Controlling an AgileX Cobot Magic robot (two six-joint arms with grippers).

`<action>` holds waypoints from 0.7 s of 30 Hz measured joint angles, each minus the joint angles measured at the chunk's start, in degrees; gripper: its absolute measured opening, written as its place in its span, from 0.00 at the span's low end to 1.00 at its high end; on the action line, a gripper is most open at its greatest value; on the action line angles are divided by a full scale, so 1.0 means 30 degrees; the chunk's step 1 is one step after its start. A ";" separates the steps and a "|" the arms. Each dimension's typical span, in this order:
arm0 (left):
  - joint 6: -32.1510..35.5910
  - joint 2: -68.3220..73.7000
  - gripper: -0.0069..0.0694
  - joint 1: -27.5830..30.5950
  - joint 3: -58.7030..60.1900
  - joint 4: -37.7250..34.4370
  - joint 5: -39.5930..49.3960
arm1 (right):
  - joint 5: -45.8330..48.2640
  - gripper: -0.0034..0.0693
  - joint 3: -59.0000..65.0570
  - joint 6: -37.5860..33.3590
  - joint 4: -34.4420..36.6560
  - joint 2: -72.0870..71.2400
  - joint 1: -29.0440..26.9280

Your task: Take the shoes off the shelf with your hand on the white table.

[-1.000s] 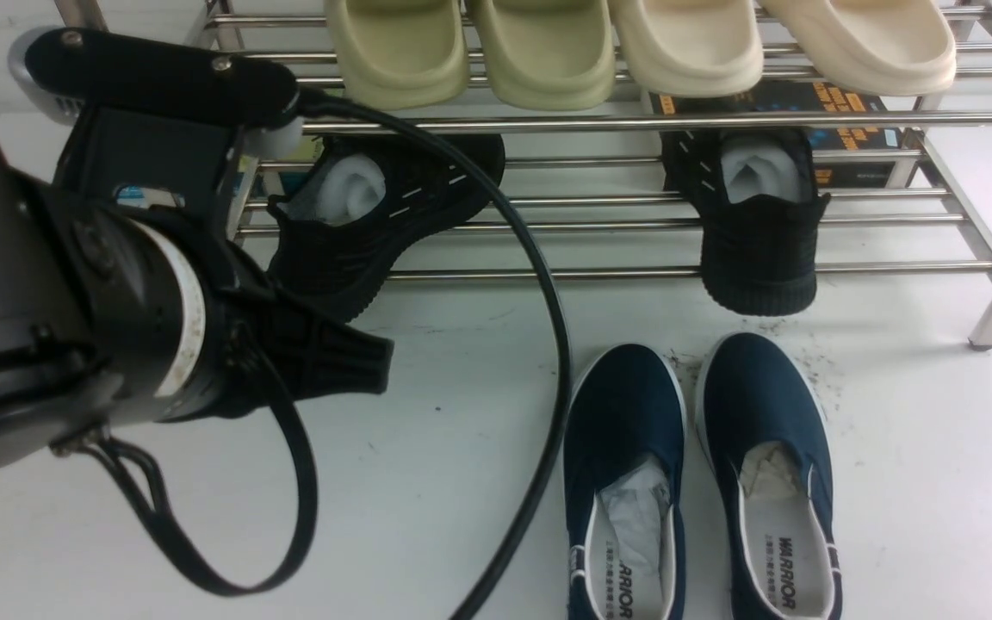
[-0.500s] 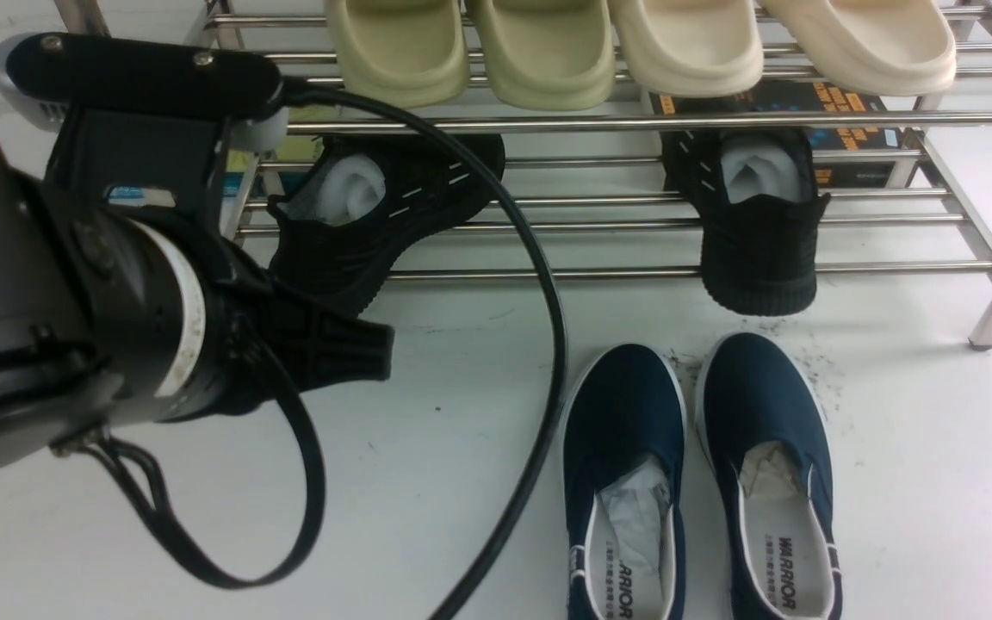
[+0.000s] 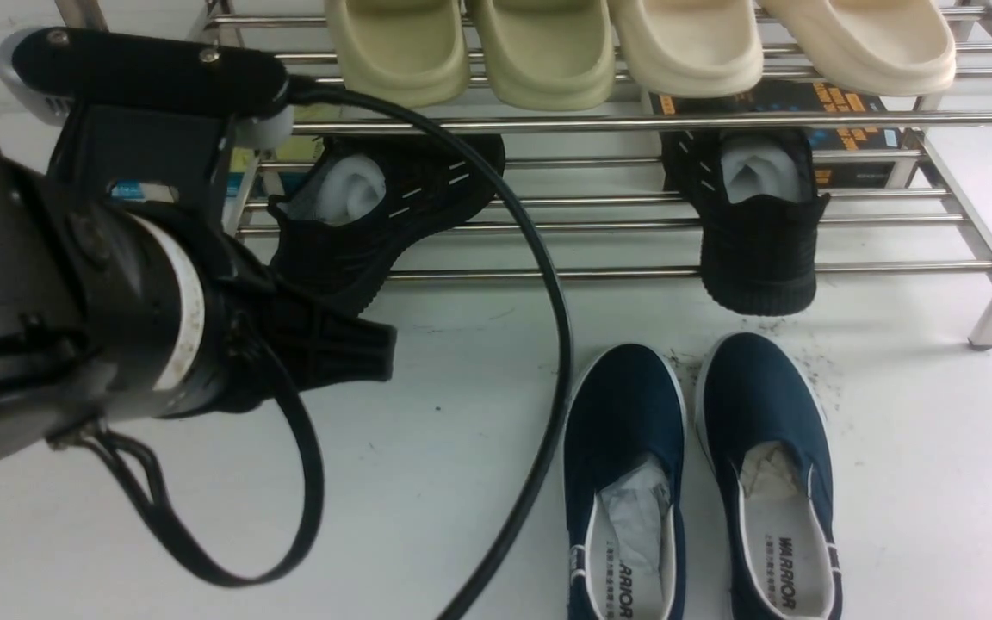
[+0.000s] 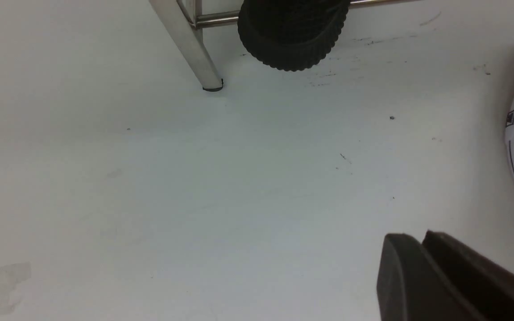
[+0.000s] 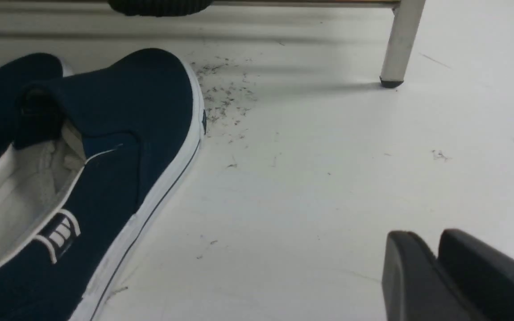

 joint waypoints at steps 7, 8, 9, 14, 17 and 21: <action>0.4361 -0.1743 0.18 0.0000 -0.0325 -0.2383 0.0000 | -0.0006 0.23 0.0000 0.0000 0.0236 -0.0016 -0.1562; 0.4869 -0.2336 0.18 0.0000 -0.0325 -0.2779 0.0000 | -0.0006 0.23 0.0000 0.0000 0.0236 -0.0016 -0.1603; 0.4997 -0.2470 0.18 0.0000 -0.0325 -0.2868 0.0000 | -0.0006 0.23 0.0000 0.0000 0.0236 -0.0016 -0.1601; 0.6298 -0.6959 0.11 0.0000 0.0782 -0.4270 0.0007 | -0.0006 0.23 0.0000 0.0000 0.0236 -0.0016 -0.1601; 0.6165 -0.9298 0.11 0.0000 0.2558 -0.4332 0.0007 | -0.0006 0.23 0.0000 0.0000 0.0236 -0.0016 -0.1601; 0.4330 -1.3164 0.11 0.0000 0.7146 -0.4073 -0.3907 | -0.0006 0.24 0.0000 0.0000 0.0236 -0.0016 -0.1601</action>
